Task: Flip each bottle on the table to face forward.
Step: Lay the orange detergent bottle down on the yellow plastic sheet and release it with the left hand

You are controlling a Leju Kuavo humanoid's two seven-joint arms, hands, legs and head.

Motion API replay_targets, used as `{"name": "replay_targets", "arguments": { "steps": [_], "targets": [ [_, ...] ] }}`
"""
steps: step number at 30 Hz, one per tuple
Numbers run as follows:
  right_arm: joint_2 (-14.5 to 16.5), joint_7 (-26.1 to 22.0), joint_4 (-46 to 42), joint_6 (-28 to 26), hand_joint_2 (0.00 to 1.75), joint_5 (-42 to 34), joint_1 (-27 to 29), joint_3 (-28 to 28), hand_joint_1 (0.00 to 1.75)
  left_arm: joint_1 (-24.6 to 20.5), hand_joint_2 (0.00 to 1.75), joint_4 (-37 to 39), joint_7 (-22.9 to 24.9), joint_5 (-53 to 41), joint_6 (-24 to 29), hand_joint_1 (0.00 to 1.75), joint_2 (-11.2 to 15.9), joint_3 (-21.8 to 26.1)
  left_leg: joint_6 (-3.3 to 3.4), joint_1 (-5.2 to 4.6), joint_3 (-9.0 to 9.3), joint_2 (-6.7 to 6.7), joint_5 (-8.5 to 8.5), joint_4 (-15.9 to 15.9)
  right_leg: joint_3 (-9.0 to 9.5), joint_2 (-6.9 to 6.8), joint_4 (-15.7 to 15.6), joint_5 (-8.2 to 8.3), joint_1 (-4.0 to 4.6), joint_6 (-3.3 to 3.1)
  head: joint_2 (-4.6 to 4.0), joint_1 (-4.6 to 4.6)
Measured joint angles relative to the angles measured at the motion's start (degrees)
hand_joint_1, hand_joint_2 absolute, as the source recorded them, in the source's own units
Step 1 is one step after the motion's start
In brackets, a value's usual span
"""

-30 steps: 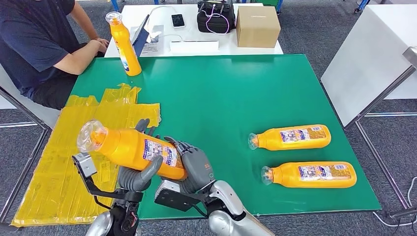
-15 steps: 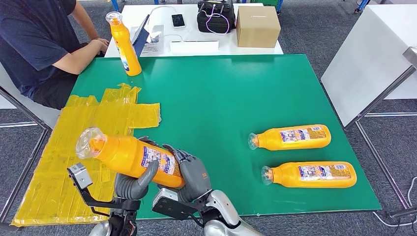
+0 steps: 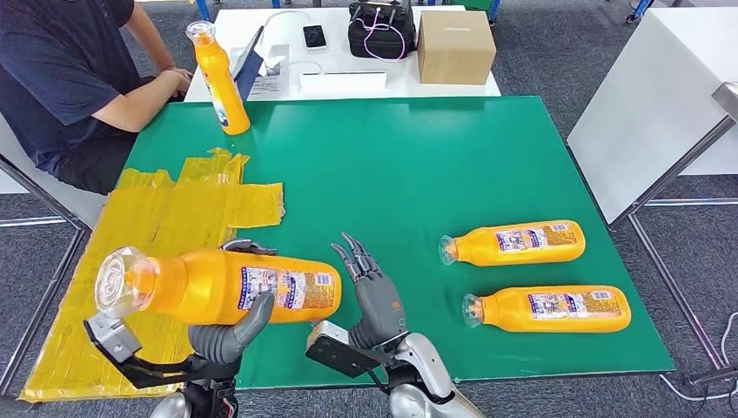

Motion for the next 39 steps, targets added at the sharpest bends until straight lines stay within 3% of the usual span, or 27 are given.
{"name": "replay_targets", "arguments": {
  "steps": [9, 15, 19, 22, 25, 29, 38, 39],
  "targets": [
    [-3.9, -1.26, -13.42, 1.08, 0.0, 4.49, 8.22, -10.76, 0.0, 3.58, 1.75, -5.66, -3.21, -17.55, 4.93, 1.75, -0.73, 7.77, 0.0, 0.0, -0.01, -0.02, -0.02, 0.0, -0.01, -0.01, -0.01, -0.01, 0.0, 0.01, 0.0, 0.0],
    [-5.04, -2.15, -19.77, 2.44, 0.0, 4.94, 11.49, -14.84, 0.0, 4.6, 1.75, -6.67, -2.94, -29.59, 9.23, 1.75, -1.67, 11.34, 0.01, 0.0, 0.0, -0.03, -0.02, 0.0, 0.01, -0.01, -0.01, -0.01, 0.0, 0.0, 0.0, -0.01],
    [-5.61, -3.02, -25.42, 5.87, 0.0, 5.86, 14.02, -17.45, 0.0, 4.85, 1.75, -6.34, 3.6, -61.71, 14.71, 1.75, -2.3, 14.5, 0.01, 0.0, 0.01, -0.04, -0.02, 0.0, 0.02, -0.02, -0.02, -0.01, -0.01, 0.0, 0.0, -0.01],
    [-5.88, -2.75, -30.25, 8.91, 0.0, 6.47, 15.53, -19.21, 0.0, 4.55, 1.75, -4.89, 12.46, -83.88, 10.92, 1.75, -2.62, 16.81, 0.01, -0.01, 0.01, 0.0, -0.02, 0.0, 0.0, -0.01, -0.02, -0.01, -0.02, 0.0, 0.0, -0.01],
    [-5.9, -2.25, -33.28, 10.91, 0.0, 6.32, 16.13, -20.6, 0.0, 3.24, 1.75, -1.22, 20.17, -95.86, 5.61, 1.75, -2.15, 17.96, 0.01, -0.01, 0.02, -0.01, -0.02, 0.0, 0.01, -0.01, -0.02, 0.0, -0.01, 0.0, 0.0, -0.01],
    [-5.88, -2.02, -35.18, 12.28, 0.0, 5.83, 16.22, -21.86, 0.0, 1.44, 1.75, 5.28, 23.63, -99.5, 3.08, 1.75, -0.62, 18.62, 0.0, 0.0, 0.03, 0.0, 0.0, 0.0, 0.02, -0.01, -0.01, 0.0, 0.01, 0.0, 0.0, -0.01],
    [-5.68, -1.81, -36.3, 12.83, 0.0, 5.68, 16.4, -22.98, 0.0, -0.23, 1.75, 11.49, 25.47, -99.99, 0.7, 1.75, 0.98, 18.89, 0.0, 0.0, 0.01, -0.01, -0.01, 0.0, 0.01, -0.01, -0.01, -0.01, 0.0, 0.0, 0.0, -0.01],
    [-5.66, -1.78, -36.3, 13.03, 0.0, 5.63, 16.4, -23.06, 0.0, -0.38, 1.75, 11.91, 25.79, -100.2, 0.28, 1.31, 1.13, 18.89, 0.0, 0.0, 0.01, -0.01, -0.01, 0.0, 0.01, -0.01, -0.01, -0.01, 0.0, 0.0, 0.0, -0.01]
  ]
}}
